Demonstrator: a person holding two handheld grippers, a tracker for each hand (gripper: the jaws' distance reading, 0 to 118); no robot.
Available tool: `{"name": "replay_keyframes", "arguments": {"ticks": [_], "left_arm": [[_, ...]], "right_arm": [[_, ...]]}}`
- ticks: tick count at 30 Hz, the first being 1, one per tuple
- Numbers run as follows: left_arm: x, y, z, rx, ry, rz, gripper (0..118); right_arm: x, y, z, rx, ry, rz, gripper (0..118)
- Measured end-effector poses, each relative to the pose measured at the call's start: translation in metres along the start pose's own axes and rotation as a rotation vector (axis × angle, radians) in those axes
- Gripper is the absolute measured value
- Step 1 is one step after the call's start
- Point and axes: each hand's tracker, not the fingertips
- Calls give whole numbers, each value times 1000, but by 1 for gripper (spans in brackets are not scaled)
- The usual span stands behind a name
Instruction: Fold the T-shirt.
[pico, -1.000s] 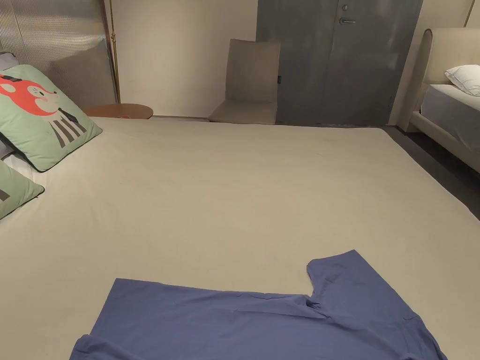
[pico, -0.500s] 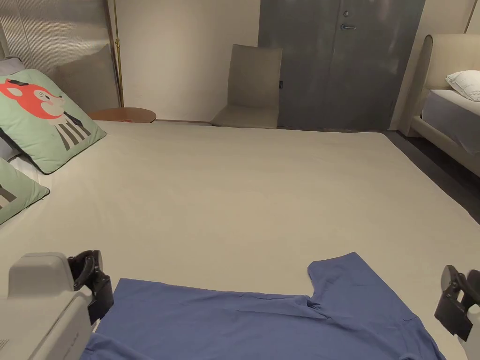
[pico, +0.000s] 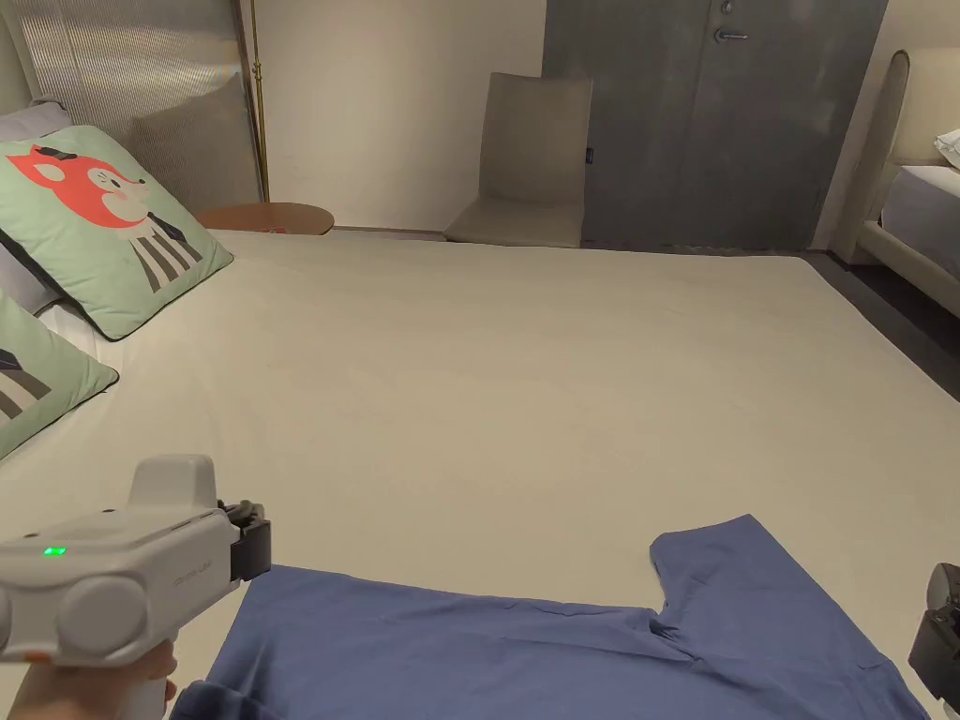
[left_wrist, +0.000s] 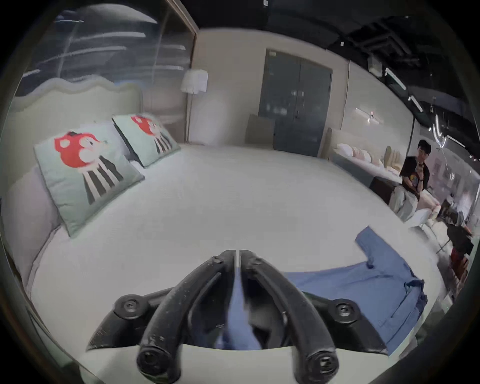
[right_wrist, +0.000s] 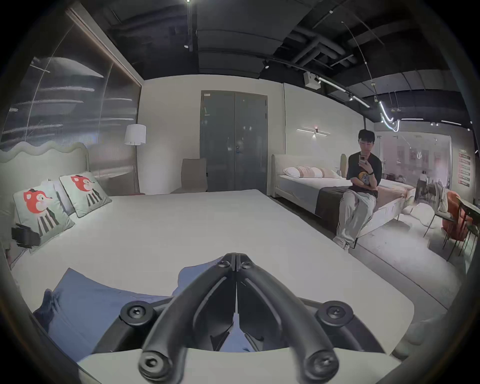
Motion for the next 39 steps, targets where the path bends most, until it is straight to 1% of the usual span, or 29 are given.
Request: {"name": "replay_keyframes", "arguments": {"ticks": [1,2,3,4,5,6,7,9,10,11,13,16,17,18,19,20,21,22,23,24,25,29,30,31,34,35,36,37,39], "left_arm": [[-5,3,-18,-65,1,4,33],[-9,4,-35,-109,-4,18,76],[-14,3,-52,-168,-7,28,103],[-19,0,-67,-185,-10,36,111],[-21,-2,-76,-173,17,32,106],[-24,-6,-90,-220,3,62,103],[-27,-10,-101,-254,35,68,102],[-28,-17,-121,-303,56,74,94],[-31,-21,-124,-314,54,76,88],[-30,-24,-128,-324,58,73,79],[-24,-29,-135,-338,67,51,70],[-17,-35,-132,-323,74,16,39],[-14,-36,-131,-314,83,9,19],[-13,-36,-128,-307,87,3,6],[-12,-36,-125,-299,83,1,4],[-11,-36,-123,-294,49,12,4],[-8,-36,-121,-295,54,13,4],[-8,-36,-119,-286,68,-4,4],[-6,-36,-115,-272,74,-27,4],[-5,-37,-112,-267,68,-30,4],[-5,-37,-109,-267,64,-27,4],[-8,-38,-101,-254,50,1,4],[-8,-38,-101,-252,50,3,4],[-9,-38,-99,-251,49,8,4],[-9,-38,-95,-250,43,16,4],[-9,-38,-94,-251,45,14,4],[-9,-37,-93,-251,46,12,4],[-10,-37,-91,-252,47,11,4],[-11,-34,-89,-249,44,5,4]], "right_arm": [[-1,-1,-4,-8,-1,4,0],[-1,-2,-7,-19,0,7,1],[-2,-3,-10,-25,0,11,1],[-3,-4,-13,-35,-2,16,1],[-3,-6,-16,-42,-3,20,0],[-3,-7,-20,-51,-4,21,1],[-3,-10,-23,-60,-7,24,0],[-2,-13,-29,-77,-10,31,1],[-1,-15,-32,-86,-14,35,1],[-1,-17,-34,-93,-17,37,1],[1,-20,-39,-114,-23,40,1],[4,-24,-46,-142,-31,41,1],[6,-25,-50,-155,-30,37,3],[9,-25,-56,-180,-25,35,16],[11,-25,-62,-220,-21,36,46],[15,-23,-71,-268,-11,32,83],[19,-23,-83,-311,6,30,83],[23,-22,-94,-367,18,32,94],[29,-22,-108,-402,19,31,114],[32,-21,-119,-406,24,40,116],[35,-21,-133,-459,41,49,113],[45,-35,-186,-640,27,77,111],[46,-40,-196,-687,28,94,108],[48,-47,-205,-736,38,91,105],[51,-63,-221,-825,56,59,91],[51,-66,-221,-833,43,59,78],[51,-66,-220,-819,49,62,70],[50,-62,-214,-786,77,51,60],[48,-52,-202,-719,109,60,2]]}}
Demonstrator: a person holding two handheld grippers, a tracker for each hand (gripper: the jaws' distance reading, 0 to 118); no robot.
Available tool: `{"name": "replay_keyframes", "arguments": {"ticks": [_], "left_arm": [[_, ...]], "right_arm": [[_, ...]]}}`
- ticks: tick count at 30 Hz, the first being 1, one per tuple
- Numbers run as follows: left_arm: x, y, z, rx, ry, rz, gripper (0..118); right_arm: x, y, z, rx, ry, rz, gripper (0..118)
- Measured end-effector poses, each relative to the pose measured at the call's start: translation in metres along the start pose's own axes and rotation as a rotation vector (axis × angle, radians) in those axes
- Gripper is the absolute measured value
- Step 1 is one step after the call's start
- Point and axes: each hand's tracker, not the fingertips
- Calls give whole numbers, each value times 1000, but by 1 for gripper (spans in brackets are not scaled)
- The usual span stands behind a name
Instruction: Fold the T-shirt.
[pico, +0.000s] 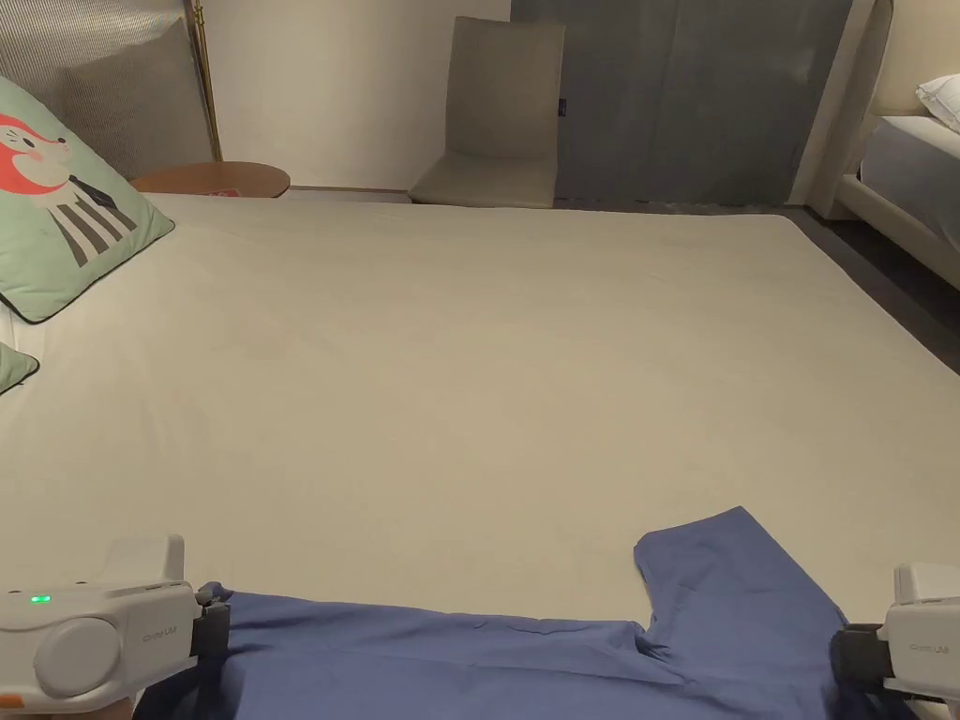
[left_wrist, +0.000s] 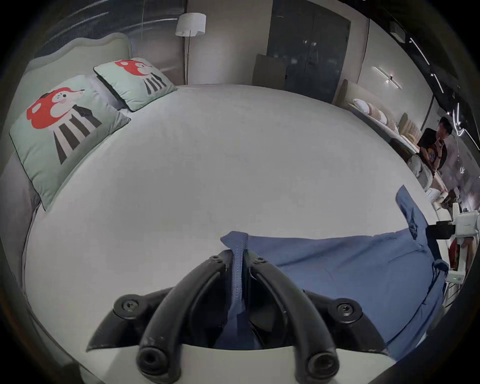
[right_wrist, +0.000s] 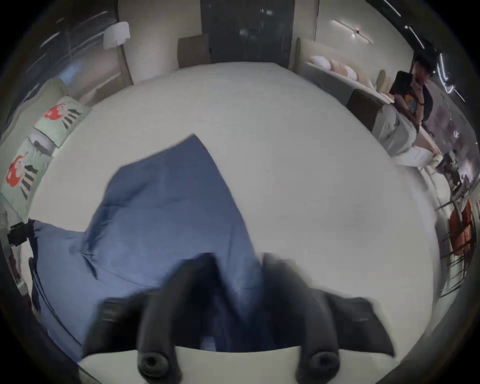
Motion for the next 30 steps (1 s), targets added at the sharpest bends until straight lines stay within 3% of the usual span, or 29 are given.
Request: {"name": "replay_keyframes", "arguments": {"ticks": [4,11,18,23,30], "left_arm": [[-1,6,11,16,0,1,4],[-7,7,64,70,-37,42,4],[-23,-23,134,135,-42,53,4],[-36,-63,169,129,-41,85,4],[-39,-119,179,30,-1,70,4]], "right_arm": [[-1,7,30,64,-7,53,2],[18,3,104,172,61,27,1],[29,-47,187,283,95,-12,0],[31,-90,228,285,101,-32,0],[30,-144,227,134,51,-51,0]]}}
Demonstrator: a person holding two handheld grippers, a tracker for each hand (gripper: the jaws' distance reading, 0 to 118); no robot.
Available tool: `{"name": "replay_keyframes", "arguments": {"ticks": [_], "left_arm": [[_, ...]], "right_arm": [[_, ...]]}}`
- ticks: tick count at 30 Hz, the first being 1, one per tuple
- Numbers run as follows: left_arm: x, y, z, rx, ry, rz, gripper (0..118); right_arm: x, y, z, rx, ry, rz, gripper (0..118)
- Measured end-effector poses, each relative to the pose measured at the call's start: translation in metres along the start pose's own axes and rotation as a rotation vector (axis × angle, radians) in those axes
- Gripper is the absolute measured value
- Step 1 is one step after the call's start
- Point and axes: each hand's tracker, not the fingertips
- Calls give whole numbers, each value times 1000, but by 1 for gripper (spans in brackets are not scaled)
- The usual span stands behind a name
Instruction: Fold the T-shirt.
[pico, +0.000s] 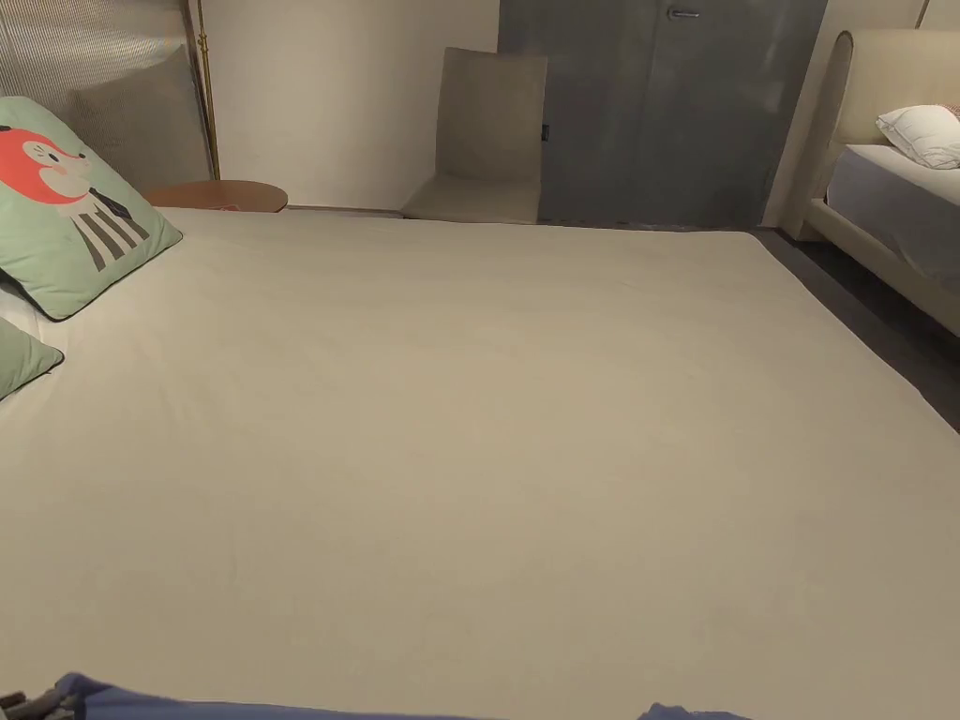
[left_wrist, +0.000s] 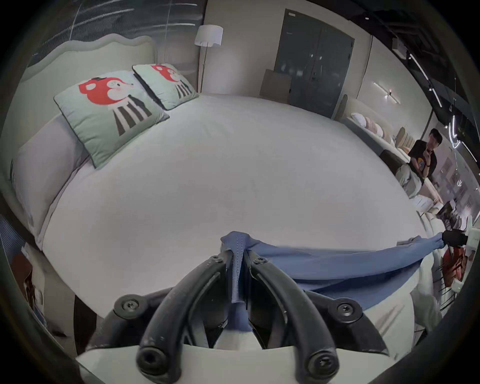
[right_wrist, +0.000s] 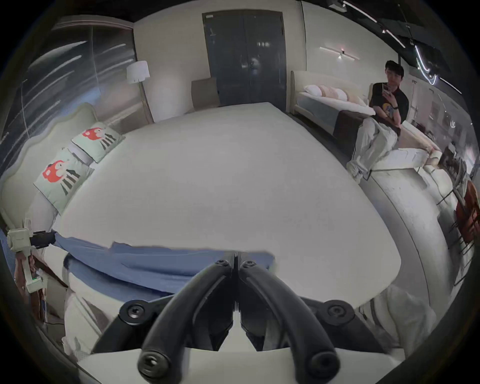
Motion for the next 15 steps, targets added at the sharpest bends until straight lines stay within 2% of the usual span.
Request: {"name": "replay_keyframes", "arguments": {"ticks": [5,9,15], "left_arm": [[-4,-32,-4,-60,24,-1,4],[-7,-49,-14,-103,58,-21,3],[-12,-62,-31,-135,81,-6,3]], "right_arm": [[2,-32,-23,-92,-61,15,0],[10,-48,-42,-145,-67,-13,0],[21,-60,-57,-153,-100,-15,0]]}}
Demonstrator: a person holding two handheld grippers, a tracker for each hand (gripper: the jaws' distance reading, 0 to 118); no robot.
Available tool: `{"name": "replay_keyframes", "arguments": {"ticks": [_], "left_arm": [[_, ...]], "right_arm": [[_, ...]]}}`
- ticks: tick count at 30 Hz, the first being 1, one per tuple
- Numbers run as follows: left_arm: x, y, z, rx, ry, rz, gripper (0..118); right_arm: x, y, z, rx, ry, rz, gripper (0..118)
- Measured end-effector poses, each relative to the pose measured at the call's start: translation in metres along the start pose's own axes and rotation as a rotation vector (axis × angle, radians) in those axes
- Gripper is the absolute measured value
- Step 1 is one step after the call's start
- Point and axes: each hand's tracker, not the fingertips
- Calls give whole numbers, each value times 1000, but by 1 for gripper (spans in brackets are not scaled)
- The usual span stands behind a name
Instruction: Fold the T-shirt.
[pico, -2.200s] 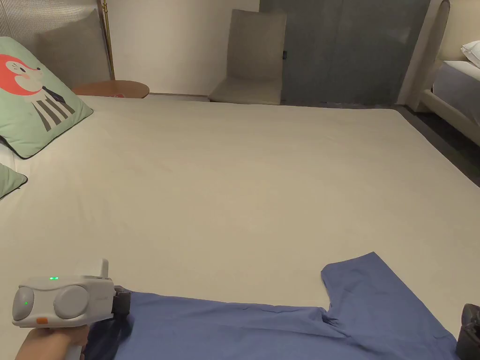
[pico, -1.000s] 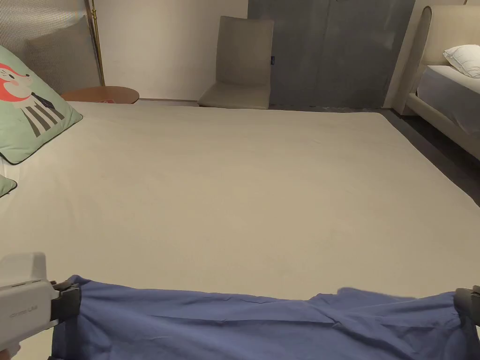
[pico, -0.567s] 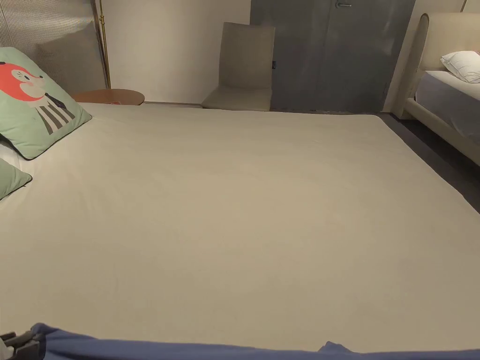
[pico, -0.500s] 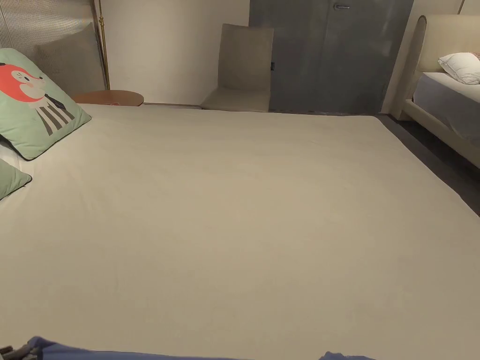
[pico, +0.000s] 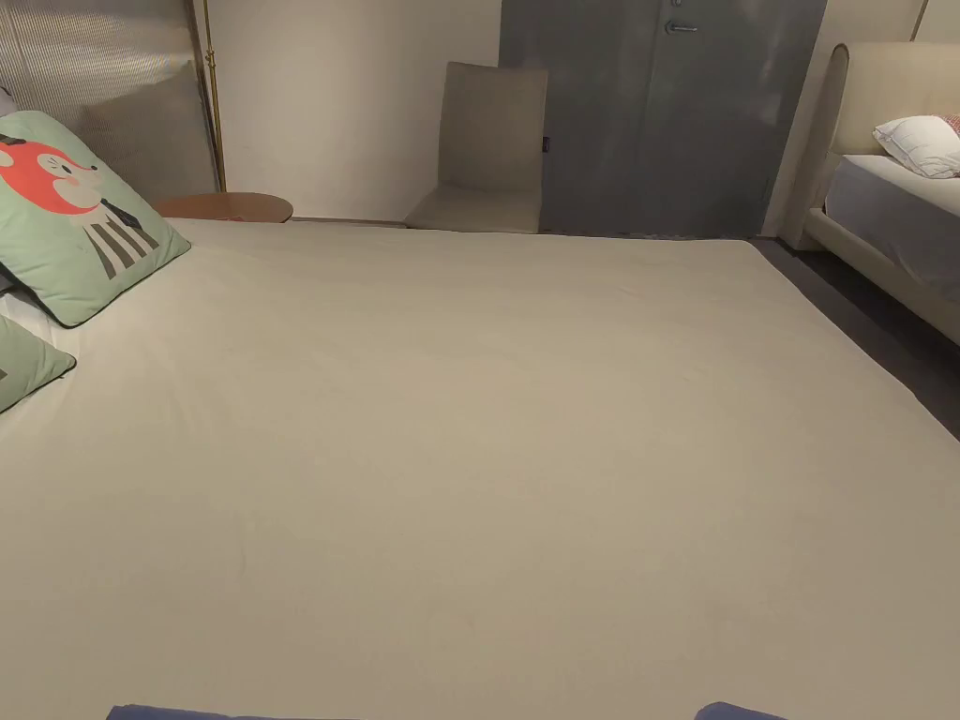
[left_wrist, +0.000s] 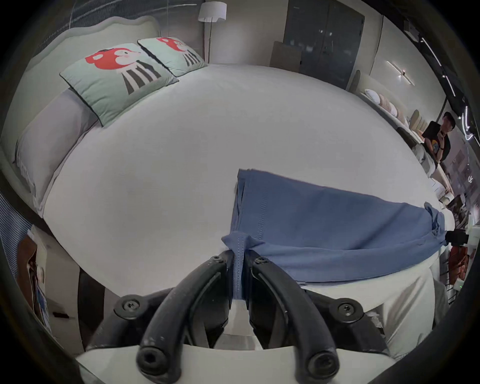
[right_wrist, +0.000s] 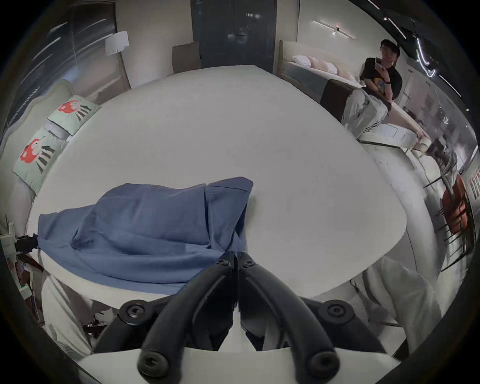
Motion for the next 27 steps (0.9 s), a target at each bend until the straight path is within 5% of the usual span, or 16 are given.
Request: {"name": "replay_keyframes", "arguments": {"ticks": [4,6,7,8,9,10,19,21,22,26,27], "left_arm": [[2,-1,4,18,3,18,9],[3,1,11,69,37,8,54],[5,4,17,107,52,-12,78],[7,7,25,150,45,-21,99],[11,12,34,204,27,-17,101],[14,17,45,268,9,-12,99],[78,66,108,728,-119,21,98],[91,67,114,784,-100,-27,87],[97,66,116,807,-83,-49,77],[108,61,119,866,-67,-80,5],[108,61,119,875,-66,-79,5]], "right_arm": [[-3,0,-3,19,-19,30,1],[-9,1,2,63,-18,89,7],[-14,0,10,112,-31,117,25],[-19,2,17,173,-59,138,69],[-23,6,24,221,-77,150,94],[-29,10,34,298,-82,147,101],[-118,51,86,809,-22,21,100],[-132,54,89,850,-12,-9,95],[-139,55,91,867,-6,-11,87],[-163,55,93,942,-35,18,7],[-168,55,92,958,-61,29,7]]}}
